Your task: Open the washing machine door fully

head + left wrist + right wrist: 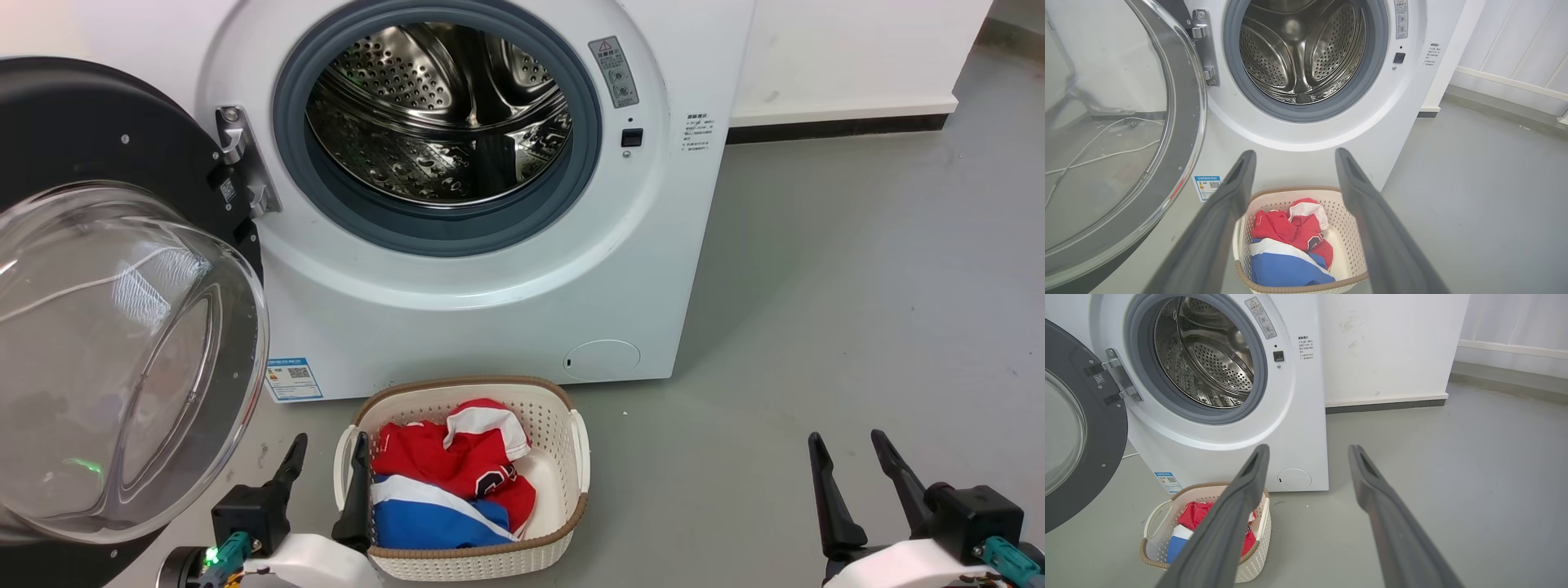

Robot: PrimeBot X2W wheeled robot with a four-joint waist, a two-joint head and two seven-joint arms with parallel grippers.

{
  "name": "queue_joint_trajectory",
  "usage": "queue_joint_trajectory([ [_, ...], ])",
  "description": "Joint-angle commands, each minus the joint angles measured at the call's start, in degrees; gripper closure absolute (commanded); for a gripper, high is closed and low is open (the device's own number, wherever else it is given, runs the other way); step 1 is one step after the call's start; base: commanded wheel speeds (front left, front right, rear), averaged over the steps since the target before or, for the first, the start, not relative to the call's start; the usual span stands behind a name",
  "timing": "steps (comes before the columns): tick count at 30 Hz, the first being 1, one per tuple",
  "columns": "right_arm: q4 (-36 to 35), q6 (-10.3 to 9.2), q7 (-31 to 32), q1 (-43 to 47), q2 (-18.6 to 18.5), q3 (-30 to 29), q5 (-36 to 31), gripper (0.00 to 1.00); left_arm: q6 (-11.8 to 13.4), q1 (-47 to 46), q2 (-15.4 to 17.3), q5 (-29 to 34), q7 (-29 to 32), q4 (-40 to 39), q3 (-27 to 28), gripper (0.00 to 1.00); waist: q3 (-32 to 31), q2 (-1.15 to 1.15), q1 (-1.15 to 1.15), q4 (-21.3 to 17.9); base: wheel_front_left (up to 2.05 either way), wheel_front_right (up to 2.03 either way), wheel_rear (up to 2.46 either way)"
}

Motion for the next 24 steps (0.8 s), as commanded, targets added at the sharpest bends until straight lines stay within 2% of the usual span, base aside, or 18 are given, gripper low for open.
queue_joint_trajectory([
  [1, -0.4, -0.02, 0.2, -0.6, 0.1, 0.0, -0.3, 0.00, 0.3, -0.4, 0.2, -0.1, -0.4, 0.2, 0.3, 0.00, 0.1, 0.00, 0.00, 0.1, 0.00, 0.00, 0.00],
  [24, -1.8, -0.02, 0.7, 0.4, 0.0, 0.1, -1.2, 0.00, 1.4, -0.3, 0.8, 0.0, -1.2, 0.6, -0.4, 0.00, 0.2, 0.00, 0.00, 1.3, 0.00, 0.00, 0.00],
])
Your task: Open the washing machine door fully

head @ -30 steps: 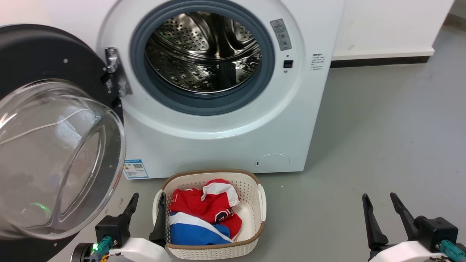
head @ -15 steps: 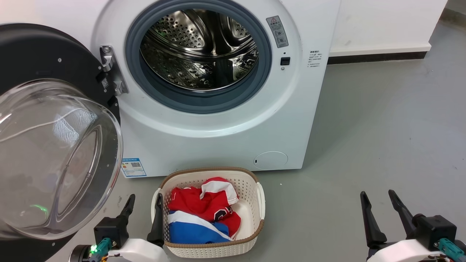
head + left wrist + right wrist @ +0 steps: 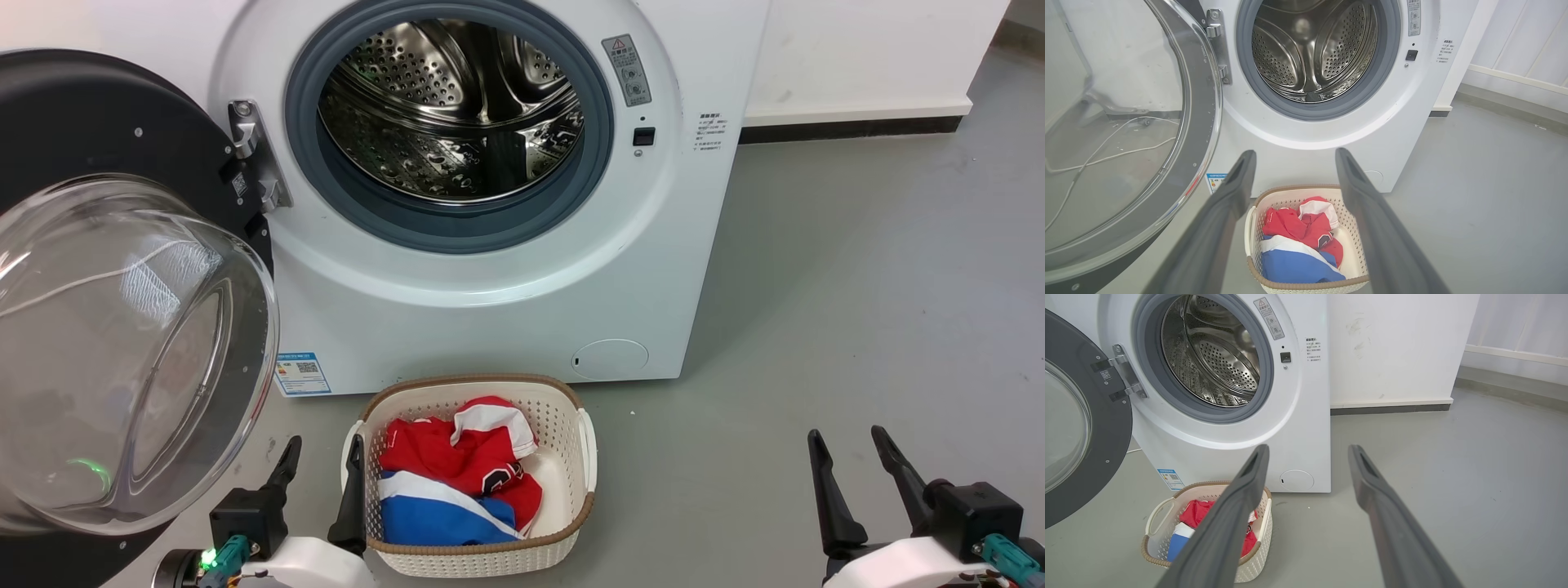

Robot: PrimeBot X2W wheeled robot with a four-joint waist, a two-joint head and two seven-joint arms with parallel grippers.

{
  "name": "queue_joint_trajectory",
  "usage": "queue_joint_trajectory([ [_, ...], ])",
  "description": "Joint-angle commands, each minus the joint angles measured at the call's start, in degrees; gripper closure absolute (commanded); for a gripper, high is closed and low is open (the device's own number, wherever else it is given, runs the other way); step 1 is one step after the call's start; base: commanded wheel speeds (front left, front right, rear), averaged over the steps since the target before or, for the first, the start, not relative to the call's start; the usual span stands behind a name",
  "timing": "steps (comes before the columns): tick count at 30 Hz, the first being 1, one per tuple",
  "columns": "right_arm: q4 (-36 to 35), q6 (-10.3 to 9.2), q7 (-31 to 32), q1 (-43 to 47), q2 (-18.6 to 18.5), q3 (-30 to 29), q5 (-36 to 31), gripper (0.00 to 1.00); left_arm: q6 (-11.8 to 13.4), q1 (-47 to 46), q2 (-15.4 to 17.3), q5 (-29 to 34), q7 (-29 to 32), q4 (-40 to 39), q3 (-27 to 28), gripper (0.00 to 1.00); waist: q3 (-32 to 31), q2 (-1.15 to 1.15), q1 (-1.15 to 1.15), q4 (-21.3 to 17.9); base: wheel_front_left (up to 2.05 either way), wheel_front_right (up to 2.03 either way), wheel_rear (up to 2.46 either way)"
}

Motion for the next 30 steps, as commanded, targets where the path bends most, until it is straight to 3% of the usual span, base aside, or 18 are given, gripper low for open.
queue_joint_trajectory([
  [1, -0.3, -0.02, -0.1, 0.3, 0.0, -0.1, -0.3, 0.00, 0.2, -0.3, 0.1, 0.0, -0.2, -0.1, -0.1, 0.00, 0.0, 0.00, 0.00, 0.1, 0.00, 0.00, 0.00],
  [5, -0.3, -0.02, 0.0, 0.4, 0.0, -0.2, -0.4, 0.00, 0.3, -0.4, 0.2, -0.1, -0.3, -0.3, -0.2, 0.00, 0.0, 0.00, 0.00, 0.2, 0.00, 0.00, 0.00],
  [6, 0.0, 0.00, 0.0, 0.1, 0.0, -0.1, 0.0, 1.00, 0.0, 0.0, 0.1, 0.0, 0.0, 0.0, -0.2, 1.00, 0.0, 0.00, 0.00, 0.2, 0.00, 0.00, 0.00],
  [9, 1.1, 0.00, 0.1, 0.4, 0.0, 0.0, 1.0, 1.00, -0.3, 0.5, -0.3, -1.0, 0.5, 0.9, 0.0, 1.00, 0.0, 0.00, 0.00, 0.2, 0.00, 0.00, 0.00],
  [30, 4.1, 0.00, 2.9, -3.2, -0.3, -1.0, 24.5, 1.00, -4.1, -1.3, -3.1, -20.0, 5.6, 1.0, 5.7, 1.00, 0.4, 0.00, 0.00, 0.8, 0.00, 0.00, 0.00],
])
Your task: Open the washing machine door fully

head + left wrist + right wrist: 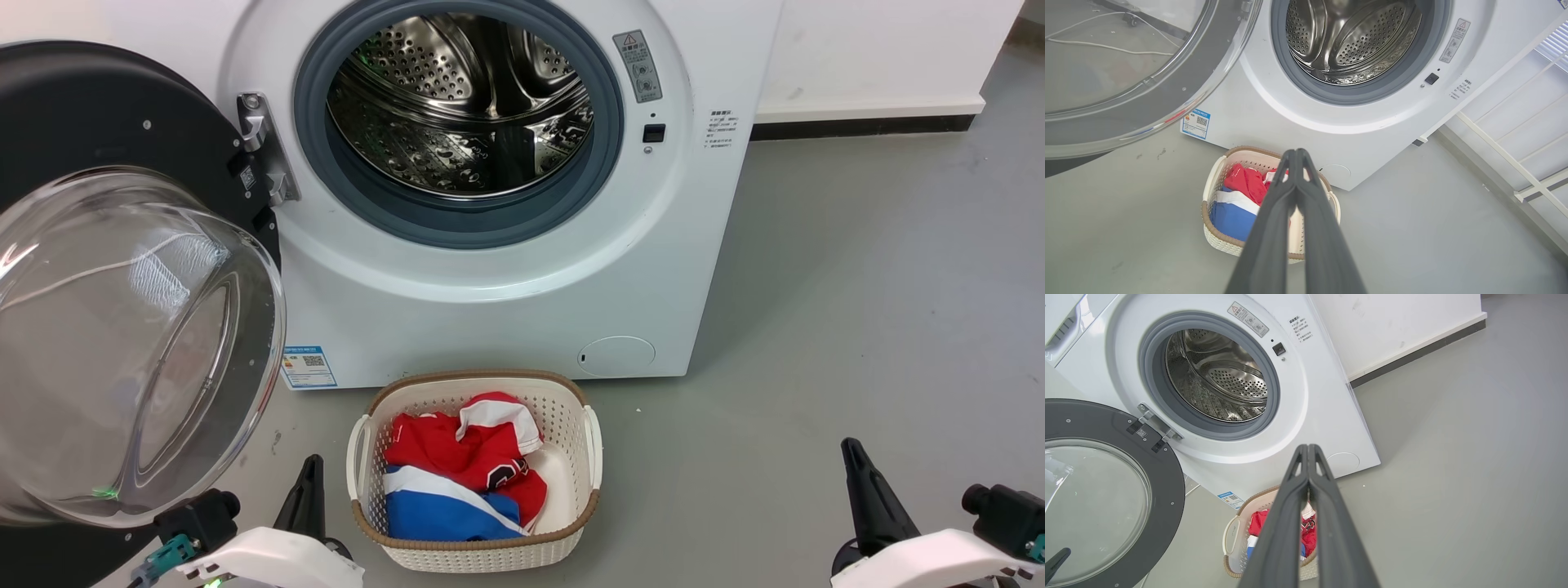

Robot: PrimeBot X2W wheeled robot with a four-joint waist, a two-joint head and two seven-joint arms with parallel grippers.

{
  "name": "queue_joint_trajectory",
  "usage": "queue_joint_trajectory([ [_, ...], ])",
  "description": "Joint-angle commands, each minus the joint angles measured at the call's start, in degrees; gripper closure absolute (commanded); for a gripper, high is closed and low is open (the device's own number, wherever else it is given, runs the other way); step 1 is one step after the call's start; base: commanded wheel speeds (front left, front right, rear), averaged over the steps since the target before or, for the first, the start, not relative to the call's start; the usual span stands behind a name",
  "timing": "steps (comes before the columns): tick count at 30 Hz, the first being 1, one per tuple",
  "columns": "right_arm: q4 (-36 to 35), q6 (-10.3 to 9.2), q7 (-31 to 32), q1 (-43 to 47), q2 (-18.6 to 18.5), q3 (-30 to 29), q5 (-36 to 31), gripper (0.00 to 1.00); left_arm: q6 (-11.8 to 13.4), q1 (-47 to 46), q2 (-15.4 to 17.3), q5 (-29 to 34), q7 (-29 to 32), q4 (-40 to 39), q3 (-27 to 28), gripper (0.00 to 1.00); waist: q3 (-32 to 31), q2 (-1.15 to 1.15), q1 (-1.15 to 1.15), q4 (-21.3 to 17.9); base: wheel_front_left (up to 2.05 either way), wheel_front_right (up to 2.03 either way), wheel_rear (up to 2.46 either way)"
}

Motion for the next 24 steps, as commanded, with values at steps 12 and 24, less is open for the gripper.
queue_joint_trajectory([
  [12, 0.9, 0.00, 1.5, -3.5, -0.4, -0.7, 11.9, 1.00, -2.2, -2.6, -1.2, -9.8, 2.6, -0.7, 3.2, 1.00, 0.3, 0.00, 0.00, 0.3, 0.00, 0.00, 0.00],
  [24, 2.1, 0.00, 2.7, -4.9, -0.4, -1.2, 21.5, 1.00, -3.8, -3.3, -2.4, -17.7, 4.8, -0.7, 5.6, 1.00, 0.5, 0.00, 0.00, 0.6, 0.00, 0.00, 0.00],
])
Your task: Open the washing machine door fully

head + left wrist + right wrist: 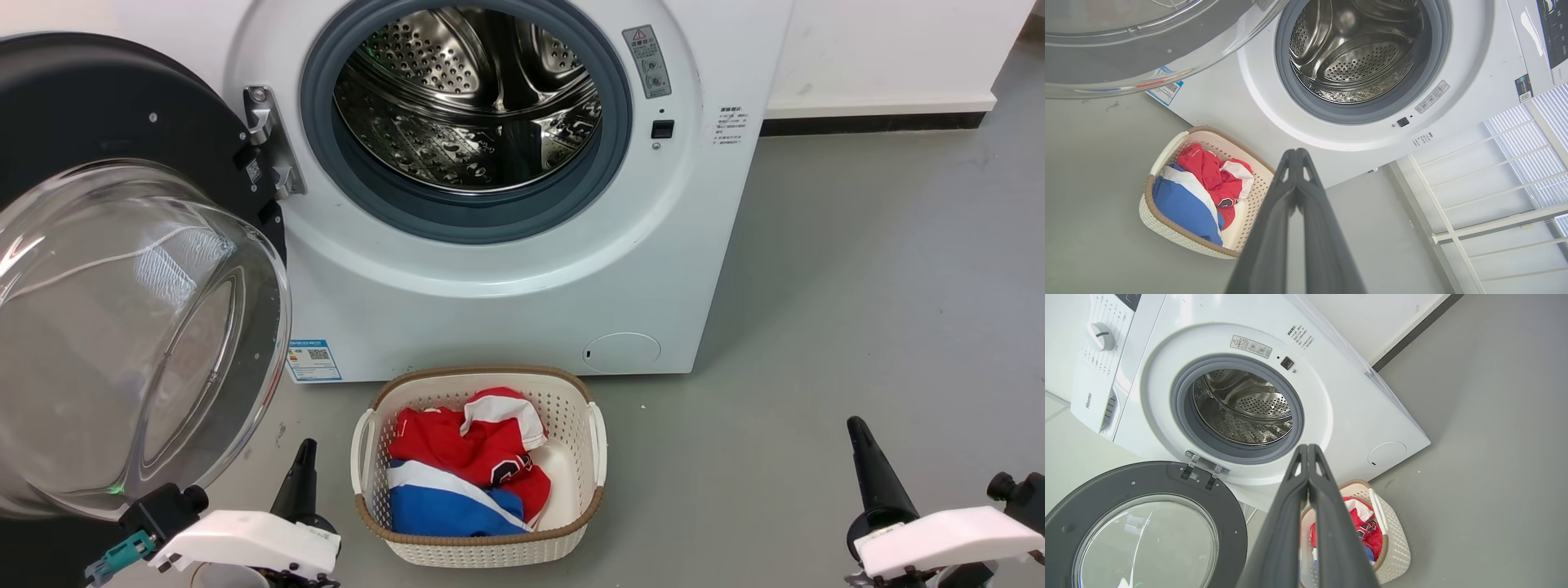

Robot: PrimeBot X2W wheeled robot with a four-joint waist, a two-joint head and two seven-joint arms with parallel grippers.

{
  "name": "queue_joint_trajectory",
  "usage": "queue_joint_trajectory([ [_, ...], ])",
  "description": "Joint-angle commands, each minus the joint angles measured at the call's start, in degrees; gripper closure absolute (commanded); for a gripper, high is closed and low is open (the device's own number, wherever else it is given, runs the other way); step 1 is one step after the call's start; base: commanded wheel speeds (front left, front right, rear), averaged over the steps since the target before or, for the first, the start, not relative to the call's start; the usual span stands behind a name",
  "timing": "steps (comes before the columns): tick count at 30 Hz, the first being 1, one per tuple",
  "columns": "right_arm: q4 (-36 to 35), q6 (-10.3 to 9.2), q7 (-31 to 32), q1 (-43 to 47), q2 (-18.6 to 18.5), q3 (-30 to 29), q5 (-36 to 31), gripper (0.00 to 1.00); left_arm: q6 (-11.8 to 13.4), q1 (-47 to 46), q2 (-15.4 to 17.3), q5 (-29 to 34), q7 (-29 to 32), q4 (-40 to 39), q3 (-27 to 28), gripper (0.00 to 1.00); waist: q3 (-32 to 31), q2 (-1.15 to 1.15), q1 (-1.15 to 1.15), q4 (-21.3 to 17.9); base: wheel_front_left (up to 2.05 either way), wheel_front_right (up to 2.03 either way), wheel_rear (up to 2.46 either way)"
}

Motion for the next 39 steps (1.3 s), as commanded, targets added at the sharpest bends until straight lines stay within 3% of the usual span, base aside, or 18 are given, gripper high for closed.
queue_joint_trajectory([
  [1, -0.3, 0.01, 0.2, -1.6, -0.3, -0.2, 1.9, 1.00, -0.5, -1.7, -0.1, -1.5, 0.4, -0.6, 0.7, 1.00, 0.0, 0.00, 0.00, 0.0, 0.00, 0.00, 0.00],
  [39, 2.8, 0.01, 3.4, -5.1, -0.3, -1.7, 24.8, 1.00, -4.6, -3.3, -2.9, -20.6, 5.6, -0.4, 6.5, 1.00, 0.8, 0.00, 0.00, 1.0, 0.00, 0.00, 0.00],
])
